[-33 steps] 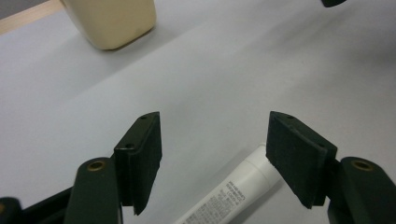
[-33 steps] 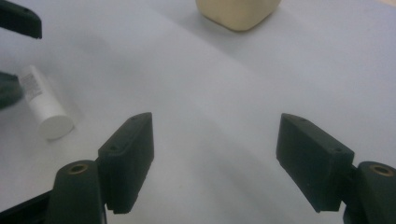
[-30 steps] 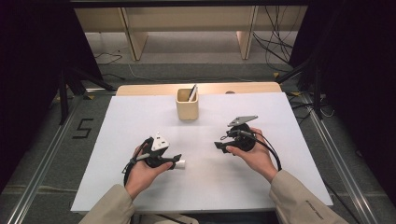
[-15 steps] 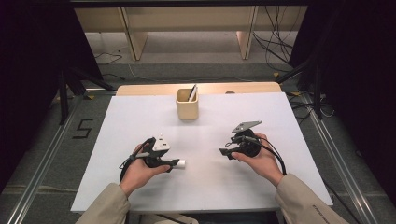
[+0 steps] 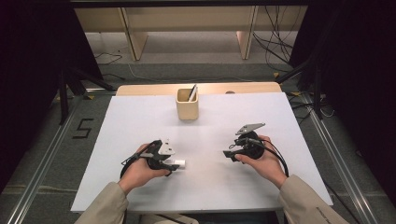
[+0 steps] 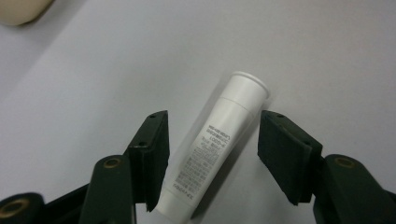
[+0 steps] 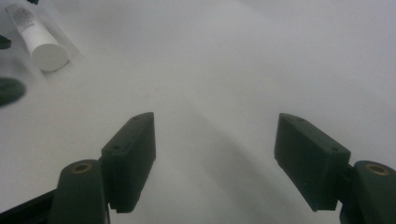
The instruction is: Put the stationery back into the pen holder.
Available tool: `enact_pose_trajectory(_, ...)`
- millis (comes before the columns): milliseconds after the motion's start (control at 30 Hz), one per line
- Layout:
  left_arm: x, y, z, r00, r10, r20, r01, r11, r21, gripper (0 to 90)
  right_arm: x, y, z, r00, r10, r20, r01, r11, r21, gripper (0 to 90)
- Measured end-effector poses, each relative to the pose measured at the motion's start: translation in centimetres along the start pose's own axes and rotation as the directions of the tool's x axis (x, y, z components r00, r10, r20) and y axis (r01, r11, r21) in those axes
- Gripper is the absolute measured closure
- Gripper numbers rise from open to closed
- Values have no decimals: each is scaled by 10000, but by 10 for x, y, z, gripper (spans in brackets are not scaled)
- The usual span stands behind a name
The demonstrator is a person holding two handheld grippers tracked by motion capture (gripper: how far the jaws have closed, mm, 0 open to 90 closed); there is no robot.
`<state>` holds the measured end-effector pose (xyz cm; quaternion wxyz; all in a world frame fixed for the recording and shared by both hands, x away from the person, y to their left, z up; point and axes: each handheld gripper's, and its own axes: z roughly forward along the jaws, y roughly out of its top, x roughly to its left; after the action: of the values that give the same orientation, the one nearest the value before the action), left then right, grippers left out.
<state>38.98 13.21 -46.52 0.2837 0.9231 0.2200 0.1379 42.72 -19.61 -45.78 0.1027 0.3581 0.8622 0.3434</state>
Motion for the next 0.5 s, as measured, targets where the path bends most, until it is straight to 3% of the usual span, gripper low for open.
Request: enact_pose_trajectory(500,0,2,4,9966,819,75,-822,9942,689,470,0,-2,0,10000,27,38,-27,10000,74,295)
